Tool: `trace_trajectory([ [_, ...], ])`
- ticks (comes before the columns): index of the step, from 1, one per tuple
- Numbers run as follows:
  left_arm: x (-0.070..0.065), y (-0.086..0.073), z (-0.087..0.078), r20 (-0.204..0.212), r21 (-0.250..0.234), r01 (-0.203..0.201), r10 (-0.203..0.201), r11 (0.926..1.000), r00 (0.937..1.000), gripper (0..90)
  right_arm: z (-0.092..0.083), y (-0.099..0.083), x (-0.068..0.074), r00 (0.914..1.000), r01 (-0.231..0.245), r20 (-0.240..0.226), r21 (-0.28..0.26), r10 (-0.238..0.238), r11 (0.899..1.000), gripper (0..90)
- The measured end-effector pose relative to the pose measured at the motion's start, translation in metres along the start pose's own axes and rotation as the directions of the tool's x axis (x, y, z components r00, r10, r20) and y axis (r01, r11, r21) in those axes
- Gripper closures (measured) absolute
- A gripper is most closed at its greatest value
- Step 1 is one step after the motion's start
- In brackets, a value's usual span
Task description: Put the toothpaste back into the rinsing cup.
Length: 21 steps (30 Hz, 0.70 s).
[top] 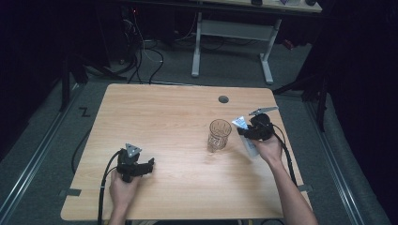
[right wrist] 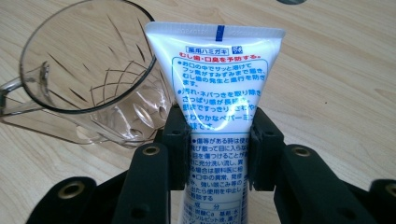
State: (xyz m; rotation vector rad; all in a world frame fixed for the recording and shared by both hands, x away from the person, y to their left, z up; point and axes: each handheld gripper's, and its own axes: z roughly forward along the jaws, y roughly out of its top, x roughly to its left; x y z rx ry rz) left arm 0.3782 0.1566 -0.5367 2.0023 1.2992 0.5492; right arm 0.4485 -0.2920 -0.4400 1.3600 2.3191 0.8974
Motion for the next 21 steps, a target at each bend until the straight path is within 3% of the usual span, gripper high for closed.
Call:
trace_trajectory([
  [21,0.000,0.000,0.000,0.000,0.000,0.000,0.000,1.0000,1.0000,19.3,-0.023,-0.007,0.012,0.9994,0.021,-0.026,-0.101,-0.024,0.995,66.2],
])
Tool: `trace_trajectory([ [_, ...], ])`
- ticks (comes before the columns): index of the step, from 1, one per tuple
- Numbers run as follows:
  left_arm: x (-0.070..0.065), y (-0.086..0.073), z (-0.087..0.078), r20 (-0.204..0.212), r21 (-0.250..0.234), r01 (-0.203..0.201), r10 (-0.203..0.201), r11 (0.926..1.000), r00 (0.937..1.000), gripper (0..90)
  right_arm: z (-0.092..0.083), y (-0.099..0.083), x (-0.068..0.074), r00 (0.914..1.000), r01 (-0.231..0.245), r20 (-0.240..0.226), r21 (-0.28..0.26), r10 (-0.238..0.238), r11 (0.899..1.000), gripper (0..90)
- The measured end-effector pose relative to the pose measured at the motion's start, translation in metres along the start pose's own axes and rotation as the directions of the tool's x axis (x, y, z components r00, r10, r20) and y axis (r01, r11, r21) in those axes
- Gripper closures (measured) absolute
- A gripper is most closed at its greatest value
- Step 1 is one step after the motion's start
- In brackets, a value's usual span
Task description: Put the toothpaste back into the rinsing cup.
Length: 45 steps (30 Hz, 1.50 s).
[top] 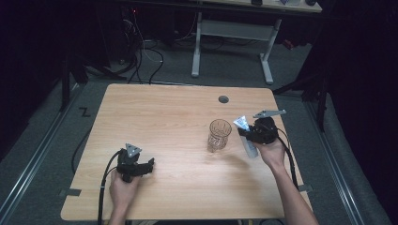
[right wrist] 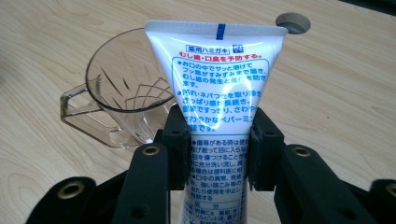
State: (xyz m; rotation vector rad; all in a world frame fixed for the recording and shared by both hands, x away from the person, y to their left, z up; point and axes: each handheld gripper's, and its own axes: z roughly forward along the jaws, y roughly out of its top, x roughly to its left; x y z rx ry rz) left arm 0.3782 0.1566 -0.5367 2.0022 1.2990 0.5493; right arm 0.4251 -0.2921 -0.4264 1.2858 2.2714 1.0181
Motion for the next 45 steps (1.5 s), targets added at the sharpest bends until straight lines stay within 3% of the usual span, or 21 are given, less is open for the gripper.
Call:
trace_trajectory([
  [27,0.000,0.000,0.000,0.000,0.000,0.000,0.000,1.0000,1.0000,19.2,-0.012,0.005,0.016,0.9979,0.006,-0.063,-0.100,-0.013,0.995,66.1],
  [45,0.000,0.000,0.000,0.000,0.000,0.000,0.000,1.0000,1.0000,19.3,-0.020,0.020,0.024,0.9940,0.019,-0.103,-0.155,-0.036,0.988,66.2],
])
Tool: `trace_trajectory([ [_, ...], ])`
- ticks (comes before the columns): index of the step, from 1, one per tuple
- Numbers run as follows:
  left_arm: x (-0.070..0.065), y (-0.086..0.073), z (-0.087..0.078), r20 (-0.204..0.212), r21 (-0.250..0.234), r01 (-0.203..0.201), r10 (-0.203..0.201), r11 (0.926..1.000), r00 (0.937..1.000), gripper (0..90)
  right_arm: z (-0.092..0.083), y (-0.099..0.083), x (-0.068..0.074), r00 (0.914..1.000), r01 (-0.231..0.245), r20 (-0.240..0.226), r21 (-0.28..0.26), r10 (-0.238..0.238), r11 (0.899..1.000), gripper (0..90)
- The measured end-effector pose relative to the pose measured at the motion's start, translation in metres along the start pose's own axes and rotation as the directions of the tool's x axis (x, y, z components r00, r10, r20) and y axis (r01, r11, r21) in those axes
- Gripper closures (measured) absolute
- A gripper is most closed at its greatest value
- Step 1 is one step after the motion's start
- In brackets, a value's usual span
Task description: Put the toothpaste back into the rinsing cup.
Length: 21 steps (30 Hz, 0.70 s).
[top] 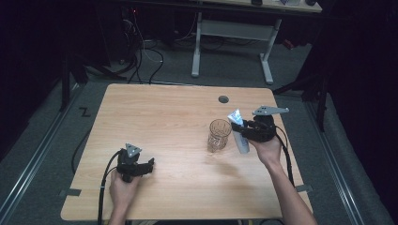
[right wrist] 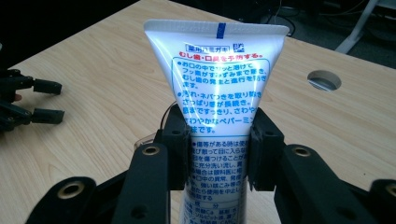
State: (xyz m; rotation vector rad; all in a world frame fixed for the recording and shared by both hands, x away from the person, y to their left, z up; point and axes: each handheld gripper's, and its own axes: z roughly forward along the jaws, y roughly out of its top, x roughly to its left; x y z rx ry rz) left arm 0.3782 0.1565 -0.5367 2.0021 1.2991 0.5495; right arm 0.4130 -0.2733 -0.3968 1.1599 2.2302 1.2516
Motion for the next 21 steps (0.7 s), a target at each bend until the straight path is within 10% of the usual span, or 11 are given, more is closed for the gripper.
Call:
trace_trajectory([
  [21,0.000,0.000,0.000,-0.001,-0.001,0.000,0.000,1.0000,1.0000,19.2,0.003,0.028,0.008,0.9988,0.032,-0.034,-0.062,-0.035,0.998,66.2],
])
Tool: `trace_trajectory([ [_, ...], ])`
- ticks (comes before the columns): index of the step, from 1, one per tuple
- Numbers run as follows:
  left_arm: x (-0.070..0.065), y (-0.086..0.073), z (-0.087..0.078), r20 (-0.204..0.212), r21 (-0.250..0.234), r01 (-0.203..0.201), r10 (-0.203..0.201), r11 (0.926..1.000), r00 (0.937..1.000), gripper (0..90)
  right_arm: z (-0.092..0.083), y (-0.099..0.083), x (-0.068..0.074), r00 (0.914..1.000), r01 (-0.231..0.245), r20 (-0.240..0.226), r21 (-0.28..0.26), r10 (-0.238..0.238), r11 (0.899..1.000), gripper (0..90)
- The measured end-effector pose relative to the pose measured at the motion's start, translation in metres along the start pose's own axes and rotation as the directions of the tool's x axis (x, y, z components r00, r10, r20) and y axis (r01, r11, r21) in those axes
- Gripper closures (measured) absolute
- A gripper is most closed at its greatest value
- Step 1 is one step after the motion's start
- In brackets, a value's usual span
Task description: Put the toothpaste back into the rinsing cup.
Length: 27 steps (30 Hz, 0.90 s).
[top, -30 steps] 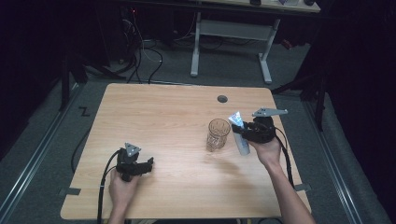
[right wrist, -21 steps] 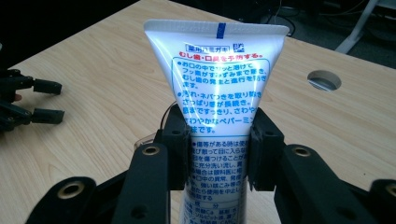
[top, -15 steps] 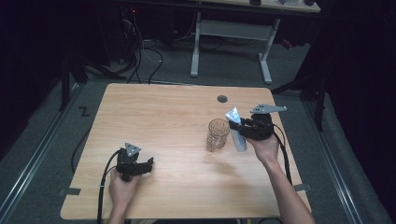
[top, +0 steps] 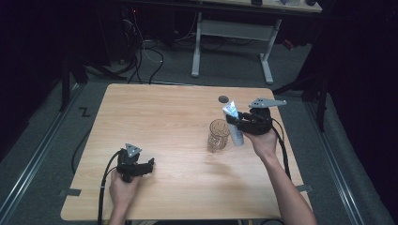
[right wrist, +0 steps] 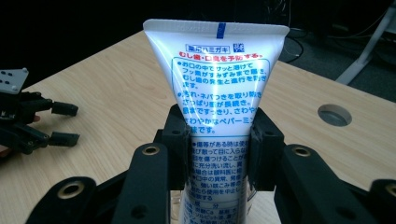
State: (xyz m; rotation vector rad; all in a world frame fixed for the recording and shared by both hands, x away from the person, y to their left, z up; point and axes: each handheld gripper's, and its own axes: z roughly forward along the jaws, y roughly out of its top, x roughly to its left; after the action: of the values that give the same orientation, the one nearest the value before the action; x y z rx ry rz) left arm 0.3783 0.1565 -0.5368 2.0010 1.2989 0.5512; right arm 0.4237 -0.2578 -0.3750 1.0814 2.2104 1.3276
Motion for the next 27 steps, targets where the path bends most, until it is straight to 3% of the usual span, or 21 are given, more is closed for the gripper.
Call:
trace_trajectory([
  [11,0.000,0.000,0.000,0.000,0.000,0.000,0.000,1.0000,1.0000,19.3,0.008,0.013,0.001,0.9999,0.011,-0.004,-0.033,-0.011,0.999,66.2],
  [27,0.000,0.000,0.000,0.002,0.002,-0.001,0.001,1.0000,1.0000,19.3,0.036,0.026,-0.001,1.0000,0.007,0.006,-0.042,-0.007,0.999,66.1],
])
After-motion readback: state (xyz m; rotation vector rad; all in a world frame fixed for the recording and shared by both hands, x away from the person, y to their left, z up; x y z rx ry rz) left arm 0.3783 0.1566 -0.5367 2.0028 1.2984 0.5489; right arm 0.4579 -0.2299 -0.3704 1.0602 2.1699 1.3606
